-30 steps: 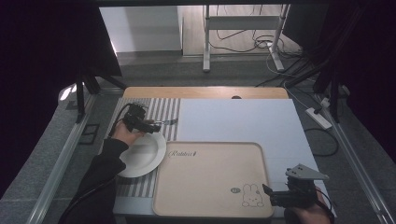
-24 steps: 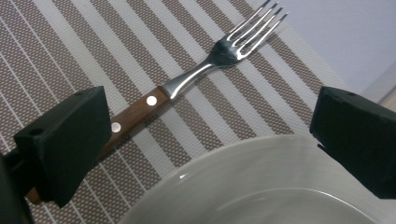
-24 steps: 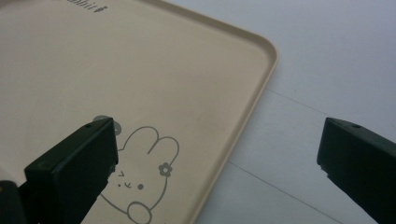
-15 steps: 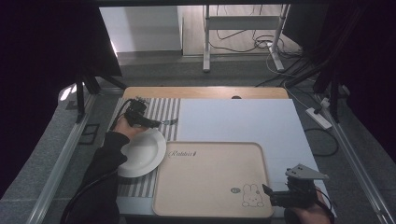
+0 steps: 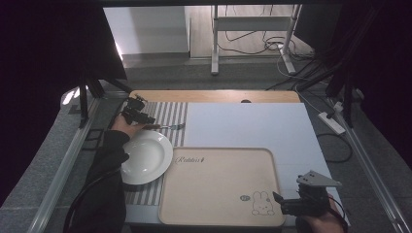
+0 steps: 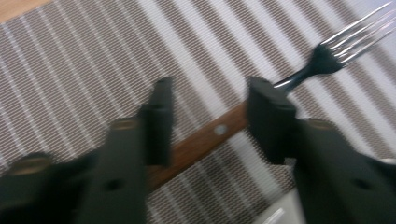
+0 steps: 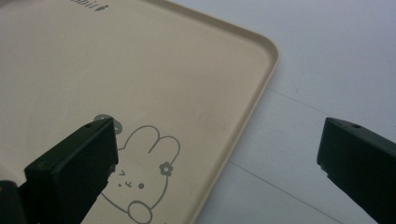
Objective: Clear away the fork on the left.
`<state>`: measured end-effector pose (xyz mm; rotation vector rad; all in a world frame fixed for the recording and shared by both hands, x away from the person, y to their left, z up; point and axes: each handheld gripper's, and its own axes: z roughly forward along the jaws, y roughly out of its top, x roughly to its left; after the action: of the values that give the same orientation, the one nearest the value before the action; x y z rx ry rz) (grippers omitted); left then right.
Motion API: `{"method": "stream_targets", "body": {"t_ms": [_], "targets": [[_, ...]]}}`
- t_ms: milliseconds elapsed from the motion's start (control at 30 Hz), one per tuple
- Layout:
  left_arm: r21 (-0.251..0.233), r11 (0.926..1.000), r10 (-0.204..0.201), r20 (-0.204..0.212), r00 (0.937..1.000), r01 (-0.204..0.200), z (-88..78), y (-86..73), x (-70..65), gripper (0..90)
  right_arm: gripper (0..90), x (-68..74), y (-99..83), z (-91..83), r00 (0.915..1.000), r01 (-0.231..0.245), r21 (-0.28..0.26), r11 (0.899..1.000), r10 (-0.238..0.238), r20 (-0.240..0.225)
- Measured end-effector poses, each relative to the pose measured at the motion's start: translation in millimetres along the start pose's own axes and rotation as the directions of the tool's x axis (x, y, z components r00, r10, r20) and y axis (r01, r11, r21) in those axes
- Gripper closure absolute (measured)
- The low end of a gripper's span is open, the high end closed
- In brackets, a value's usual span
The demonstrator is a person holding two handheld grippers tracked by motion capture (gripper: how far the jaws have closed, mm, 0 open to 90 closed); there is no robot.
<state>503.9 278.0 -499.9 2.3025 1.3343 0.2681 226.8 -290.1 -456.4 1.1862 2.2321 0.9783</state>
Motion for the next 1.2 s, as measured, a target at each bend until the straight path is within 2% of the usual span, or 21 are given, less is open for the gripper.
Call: {"method": "stream_targets", "body": {"t_ms": [67, 133, 167, 233, 367, 567, 767, 900, 967, 1000, 1067, 1200], "targets": [[0.022, 0.9998, 0.003, -0.020, 0.9998, -0.002, 1.4, -0.4, 4.4, 77.9, 0.0, 0.1, 0.0, 0.1, 1.0000, 0.002, 0.000, 1.000, -0.002, 0.000], [0.045, 0.9989, -0.009, -0.030, 0.9995, 0.010, 4.0, -0.8, 9.0, 88.7, 0.0, 0.2, 0.0, 0.0, 1.0000, 0.003, 0.000, 1.000, -0.003, -0.002], [0.061, 0.9980, -0.012, -0.033, 0.9994, 0.014, 5.9, -1.3, 11.1, 88.7, 0.0, 0.2, -0.1, 0.0, 1.0000, 0.004, 0.000, 1.000, -0.004, -0.001], [0.087, 0.9960, -0.011, -0.067, 0.9977, 0.017, 8.8, -3.4, 14.3, 88.7, 0.0, 0.1, -0.1, -0.2, 1.0000, 0.004, 0.000, 1.000, -0.004, -0.002], [0.114, 0.9929, -0.023, -0.084, 0.9962, 0.032, 9.9, -10.5, 20.4, 88.7, 0.0, 0.0, -0.3, -0.4, 1.0000, 0.002, -0.002, 1.000, -0.002, -0.003], [0.155, 0.9876, -0.015, -0.045, 0.9989, 0.022, 5.0, -20.6, 21.3, 88.8, 0.0, 0.8, 0.0, 0.2, 1.0000, 0.008, 0.003, 1.000, -0.008, -0.004], [0.199, 0.9800, 0.006, 0.014, 0.9999, -0.009, 0.0, -26.2, 19.5, 88.7, 0.0, 1.3, 0.3, 0.7, 0.9999, 0.015, 0.006, 1.000, -0.015, -0.005], [0.217, 0.9759, 0.023, 0.026, 0.9994, -0.028, -0.8, -26.7, 17.4, 88.8, 0.0, 1.5, 0.3, 0.9, 0.9998, 0.018, 0.008, 1.000, -0.018, -0.006], [0.218, 0.9756, 0.023, 0.031, 0.9993, -0.029, -1.0, -26.1, 18.0, 88.8, 0.0, 1.4, 0.4, 0.9, 0.9998, 0.018, 0.008, 1.000, -0.018, -0.006], [0.207, 0.9781, 0.016, 0.035, 0.9992, -0.023, -2.0, -25.6, 19.2, 88.8, 0.0, 1.4, 0.4, 0.9, 0.9998, 0.017, 0.008, 1.000, -0.017, -0.006], [0.154, 0.9881, -0.006, 0.023, 0.9997, 0.003, -7.6, -22.9, 22.3, 88.4, 0.0, 1.4, 0.4, 0.9, 0.9999, 0.015, 0.007, 1.000, -0.015, -0.007], [0.098, 0.9950, -0.023, 0.042, 0.9989, 0.019, -14.2, -15.1, 23.4, 65.1, 0.0, 1.3, 0.5, 1.1, 0.9999, 0.015, 0.008, 1.000, -0.015, -0.007]]}}
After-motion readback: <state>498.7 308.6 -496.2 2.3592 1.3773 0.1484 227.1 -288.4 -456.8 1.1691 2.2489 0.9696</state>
